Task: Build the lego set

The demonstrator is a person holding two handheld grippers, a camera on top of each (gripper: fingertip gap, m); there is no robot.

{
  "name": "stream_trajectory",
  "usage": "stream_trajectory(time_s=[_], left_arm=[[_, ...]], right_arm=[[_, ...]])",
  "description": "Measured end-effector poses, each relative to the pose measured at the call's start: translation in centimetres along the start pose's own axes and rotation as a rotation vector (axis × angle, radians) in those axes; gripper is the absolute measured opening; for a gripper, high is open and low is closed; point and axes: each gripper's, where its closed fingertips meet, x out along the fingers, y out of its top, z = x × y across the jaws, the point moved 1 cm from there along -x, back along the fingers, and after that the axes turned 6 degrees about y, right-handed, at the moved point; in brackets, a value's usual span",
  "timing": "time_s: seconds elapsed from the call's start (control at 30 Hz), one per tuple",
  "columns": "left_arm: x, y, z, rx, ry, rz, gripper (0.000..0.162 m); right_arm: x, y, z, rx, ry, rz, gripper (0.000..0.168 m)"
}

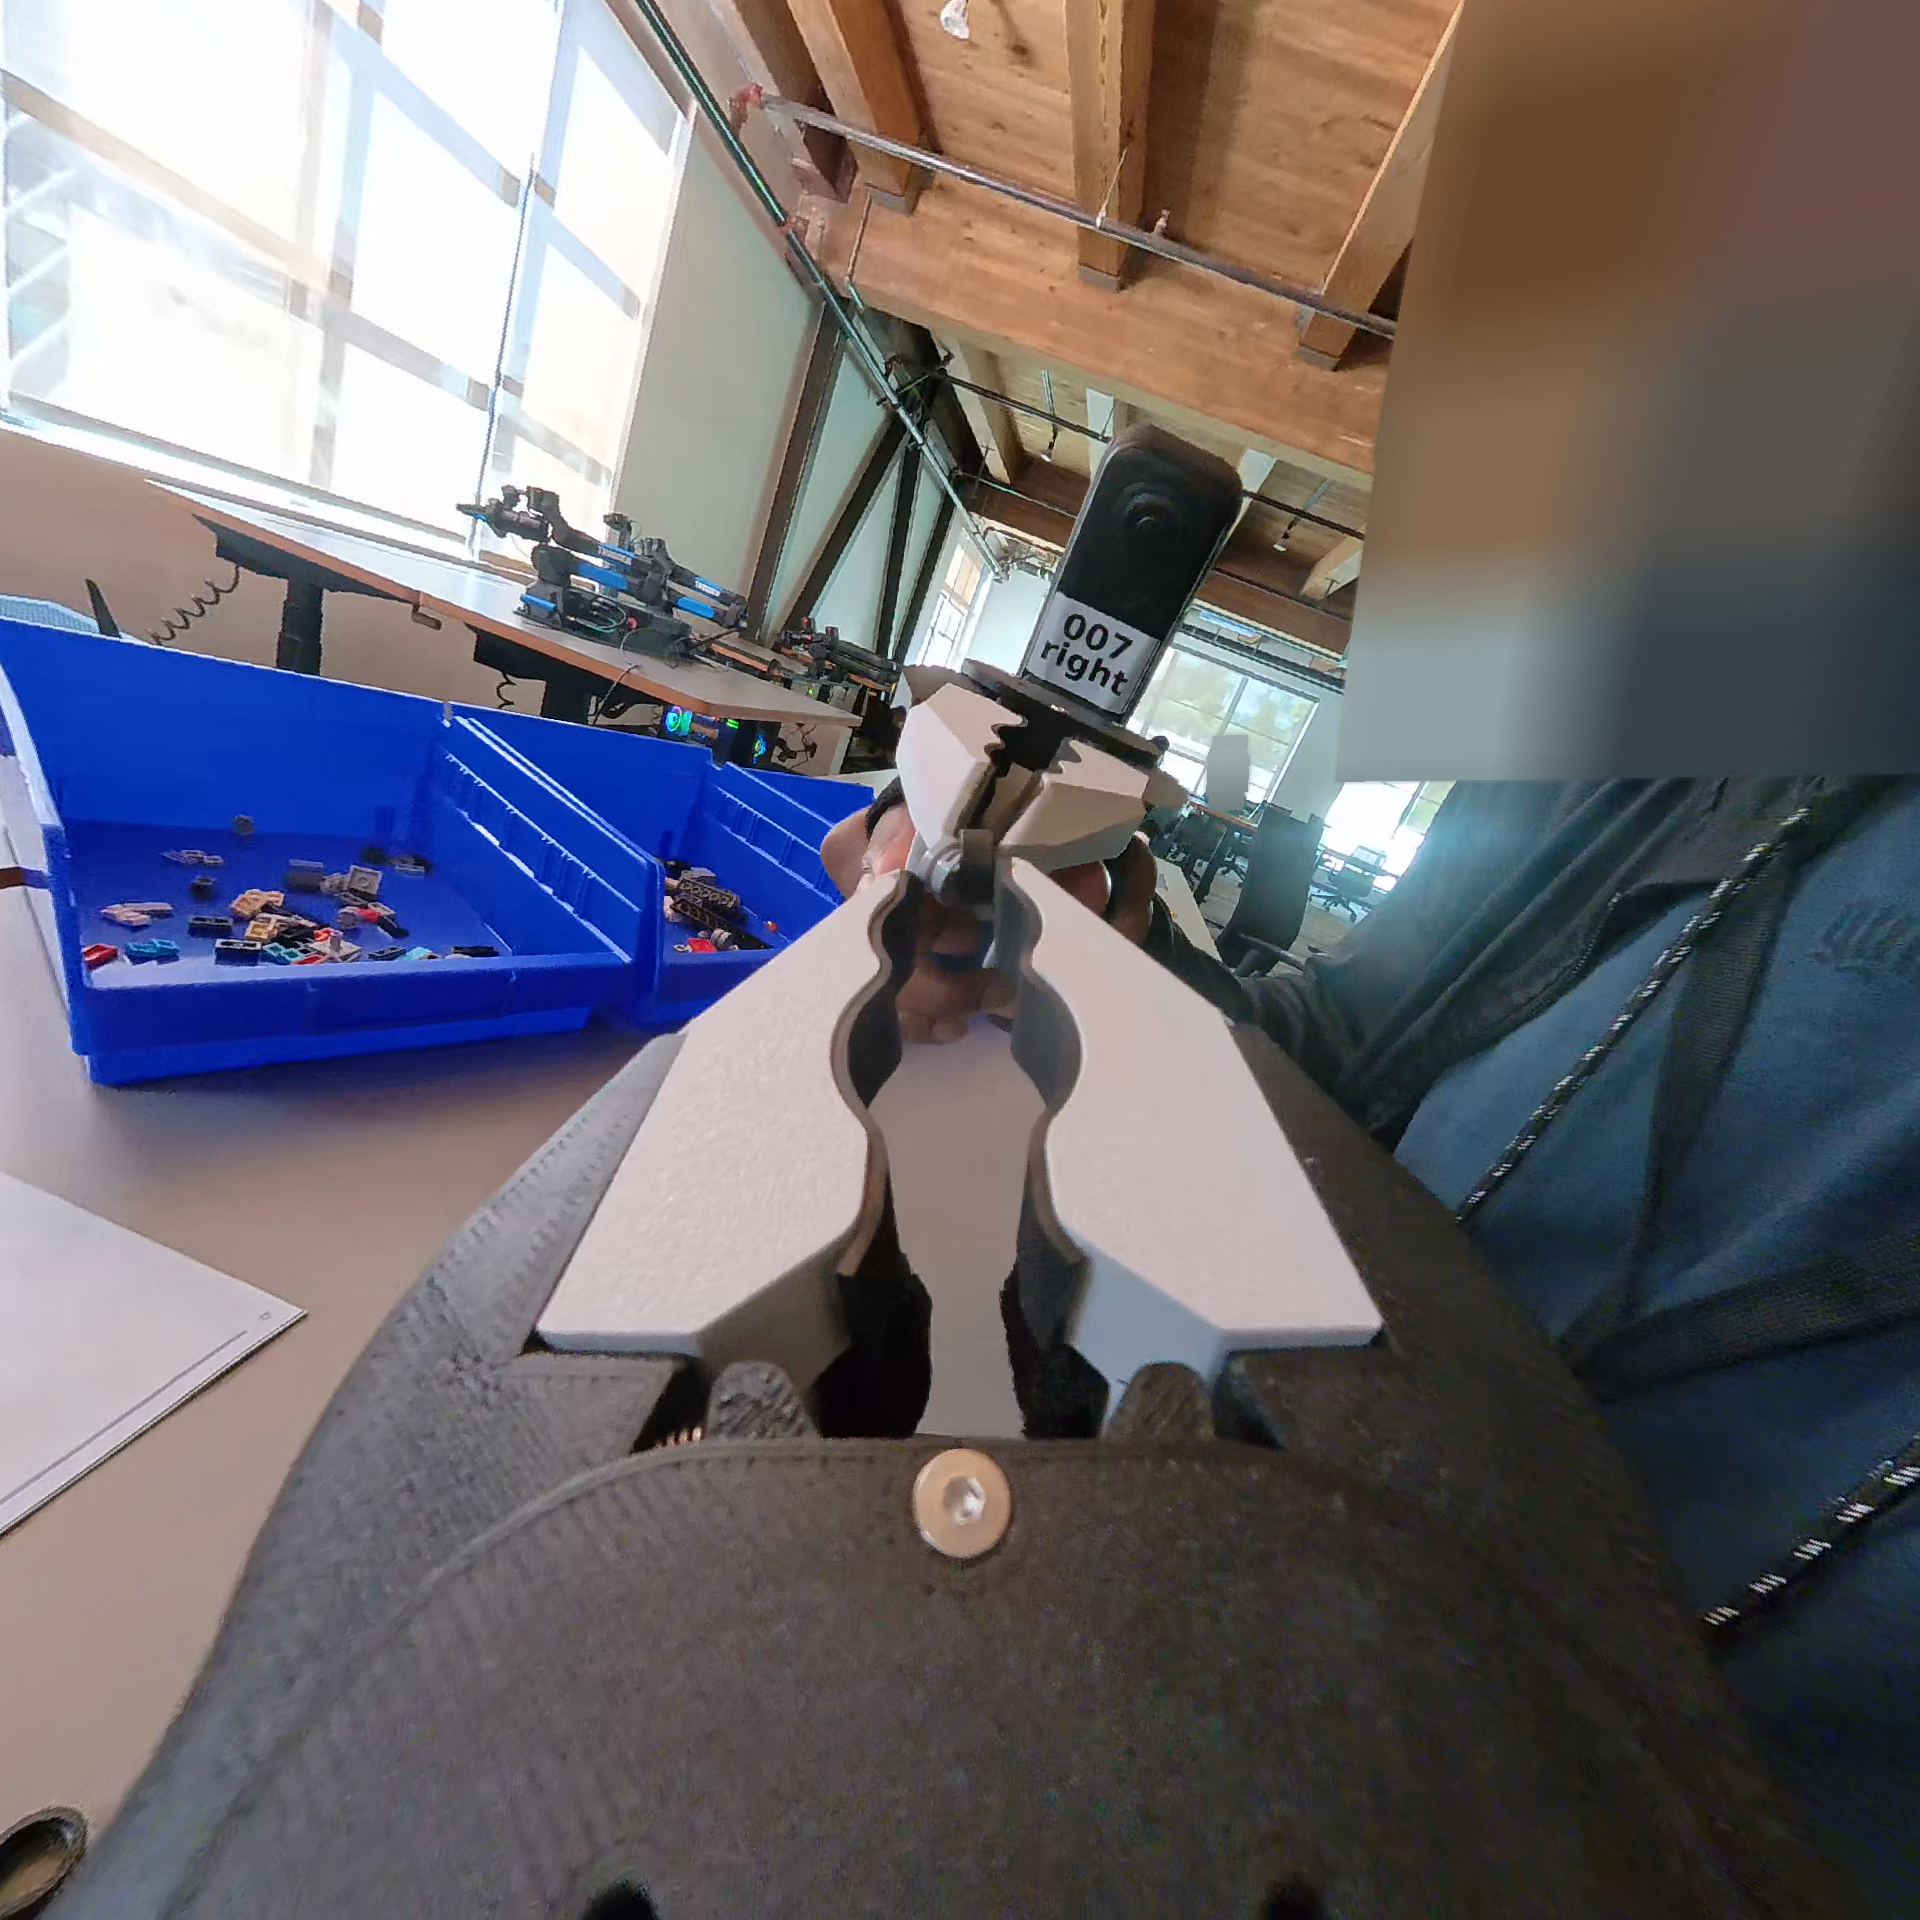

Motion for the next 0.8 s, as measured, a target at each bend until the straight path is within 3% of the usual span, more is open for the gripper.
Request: stream_trajectory(time_s=[0.33,0.8], left_arm=[[0.23,0.32,0.21,-0.024,-0.005,0.012,0.012],[0.6,-0.04,0.08,0.047,0.056,-0.033,0.01]], right_arm=[[-0.3,0.29,0.22,0.123,0.05,0.068,0.007],[-0.69,-0.23,0.44,0.148,0.068,0.041,0.011]])
